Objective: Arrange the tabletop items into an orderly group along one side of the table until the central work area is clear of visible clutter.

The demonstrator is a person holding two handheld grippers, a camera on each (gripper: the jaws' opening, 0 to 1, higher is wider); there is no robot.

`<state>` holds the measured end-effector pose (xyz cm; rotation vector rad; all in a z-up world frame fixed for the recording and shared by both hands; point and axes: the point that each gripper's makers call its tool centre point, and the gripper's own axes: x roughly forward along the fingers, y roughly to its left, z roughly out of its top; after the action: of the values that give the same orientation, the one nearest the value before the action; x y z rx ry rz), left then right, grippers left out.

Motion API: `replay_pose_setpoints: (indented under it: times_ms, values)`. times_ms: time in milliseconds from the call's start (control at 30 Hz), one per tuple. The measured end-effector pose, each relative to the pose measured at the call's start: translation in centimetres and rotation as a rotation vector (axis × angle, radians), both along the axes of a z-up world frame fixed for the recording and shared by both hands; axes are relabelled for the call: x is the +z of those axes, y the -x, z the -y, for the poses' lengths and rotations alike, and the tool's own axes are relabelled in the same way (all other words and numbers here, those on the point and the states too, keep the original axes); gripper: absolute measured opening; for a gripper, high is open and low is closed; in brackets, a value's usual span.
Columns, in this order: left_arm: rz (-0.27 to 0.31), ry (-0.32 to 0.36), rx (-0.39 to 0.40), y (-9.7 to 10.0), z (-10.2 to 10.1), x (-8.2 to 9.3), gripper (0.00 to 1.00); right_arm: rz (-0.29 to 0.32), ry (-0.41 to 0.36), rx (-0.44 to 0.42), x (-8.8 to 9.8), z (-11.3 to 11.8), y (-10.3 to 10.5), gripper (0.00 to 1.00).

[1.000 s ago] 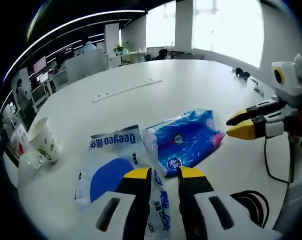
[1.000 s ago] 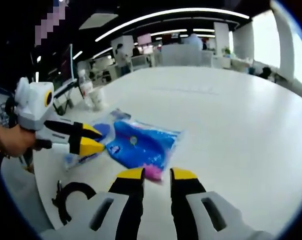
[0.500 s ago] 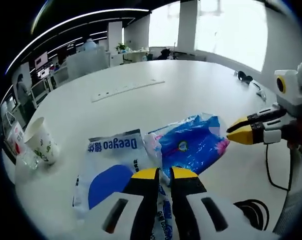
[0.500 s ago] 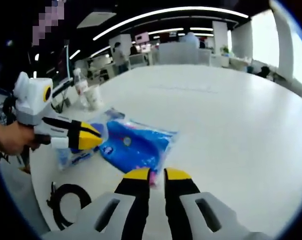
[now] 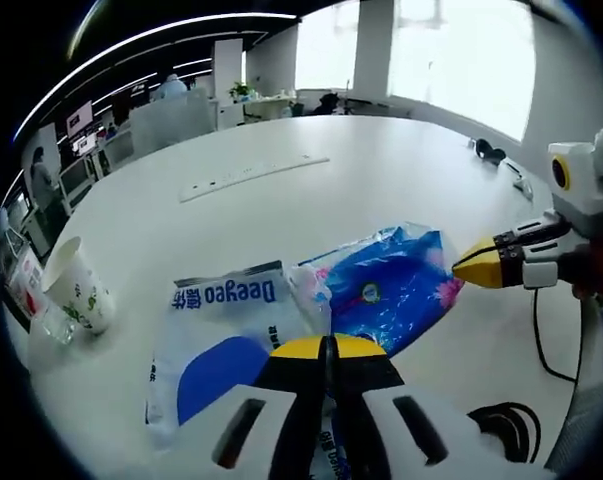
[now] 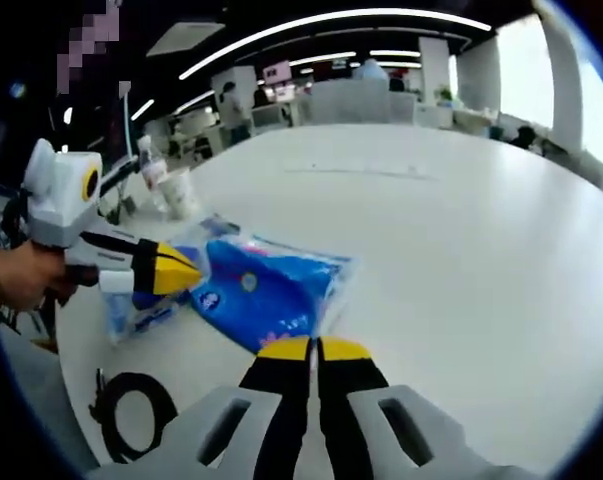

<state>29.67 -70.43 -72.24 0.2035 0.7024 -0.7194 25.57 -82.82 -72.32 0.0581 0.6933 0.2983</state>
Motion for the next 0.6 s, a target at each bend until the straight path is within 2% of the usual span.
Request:
replay_pose_setpoints:
  times_ms: [233,600]
  values:
    - [-0.006,0.001,-0.016,0.2,0.1,0.1,0.0,0.016,-0.003,0.001,0.8,0.2,0.2,0.0]
    - [0.027,0.024,-0.02,0.3,0.4,2.0,0.0,0.051,0.005,-0.001,2.6,0.4,0.3,0.0]
